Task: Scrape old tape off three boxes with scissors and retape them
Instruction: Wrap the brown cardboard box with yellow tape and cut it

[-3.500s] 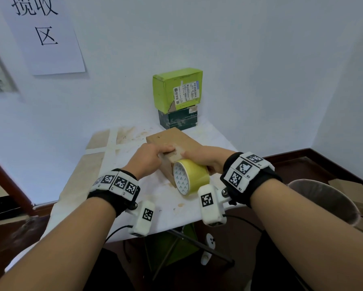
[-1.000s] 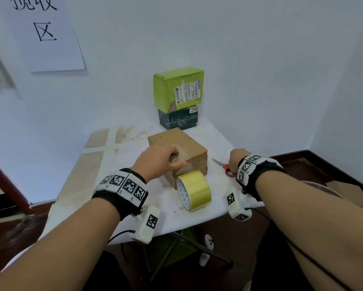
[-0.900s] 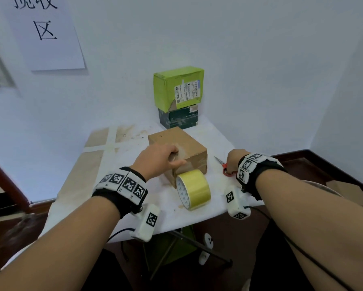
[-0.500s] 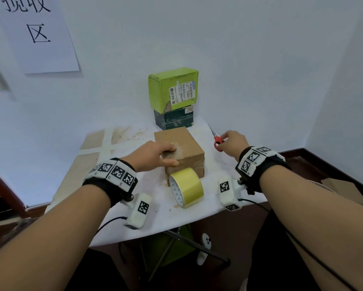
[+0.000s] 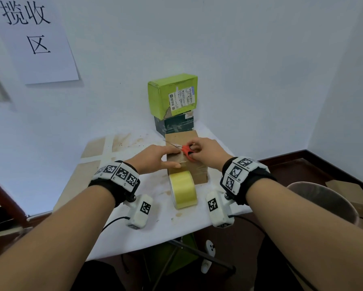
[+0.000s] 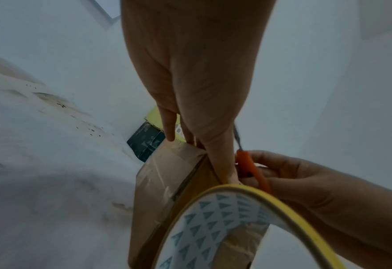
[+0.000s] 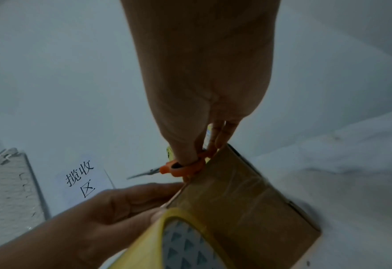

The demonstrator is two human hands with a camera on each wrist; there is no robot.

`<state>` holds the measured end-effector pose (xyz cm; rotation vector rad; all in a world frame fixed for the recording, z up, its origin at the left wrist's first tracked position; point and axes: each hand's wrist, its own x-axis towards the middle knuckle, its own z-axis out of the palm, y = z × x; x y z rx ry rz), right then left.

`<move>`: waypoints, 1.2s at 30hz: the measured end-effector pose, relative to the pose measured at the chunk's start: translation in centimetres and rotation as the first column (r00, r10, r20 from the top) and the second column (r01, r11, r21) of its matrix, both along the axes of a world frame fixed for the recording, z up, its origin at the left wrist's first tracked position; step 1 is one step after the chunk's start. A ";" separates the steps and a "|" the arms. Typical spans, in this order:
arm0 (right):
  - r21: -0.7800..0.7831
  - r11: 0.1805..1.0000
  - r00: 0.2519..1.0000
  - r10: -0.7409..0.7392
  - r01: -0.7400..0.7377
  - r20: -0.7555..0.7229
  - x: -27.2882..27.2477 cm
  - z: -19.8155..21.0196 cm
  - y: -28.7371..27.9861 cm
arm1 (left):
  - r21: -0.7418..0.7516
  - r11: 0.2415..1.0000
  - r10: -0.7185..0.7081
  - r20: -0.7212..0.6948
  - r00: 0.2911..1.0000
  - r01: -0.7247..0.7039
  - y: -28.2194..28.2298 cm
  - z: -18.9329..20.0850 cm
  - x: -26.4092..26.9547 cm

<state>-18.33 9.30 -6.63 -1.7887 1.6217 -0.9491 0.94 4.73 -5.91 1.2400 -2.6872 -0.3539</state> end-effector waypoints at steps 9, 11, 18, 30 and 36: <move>0.010 1.000 0.998 0.003 -0.002 -0.063 0.4 0.1 0.6 | 0.055 0.998 -0.002 -0.080 0.997 0.007 0.5 0.4 1.0; 0.029 0.999 0.997 0.037 -0.035 -0.072 0.6 0.3 0.8 | 0.045 0.999 0.008 -0.088 0.996 -0.004 0.5 0.6 1.0; -0.002 0.999 0.997 -0.037 0.037 -0.069 1.0 -0.8 0.3 | 0.237 0.958 0.239 -0.360 0.902 -0.159 0.1 -0.2 1.3; -0.036 0.994 0.979 -0.107 0.103 -0.175 1.5 -0.6 0.3 | 0.839 0.539 0.635 -0.350 0.689 -0.070 3.6 -0.4 0.1; -0.050 0.993 0.967 -0.113 0.104 -0.229 1.7 -0.4 0.5 | 0.891 0.455 0.706 -0.350 0.616 -0.015 4.6 -0.9 -0.2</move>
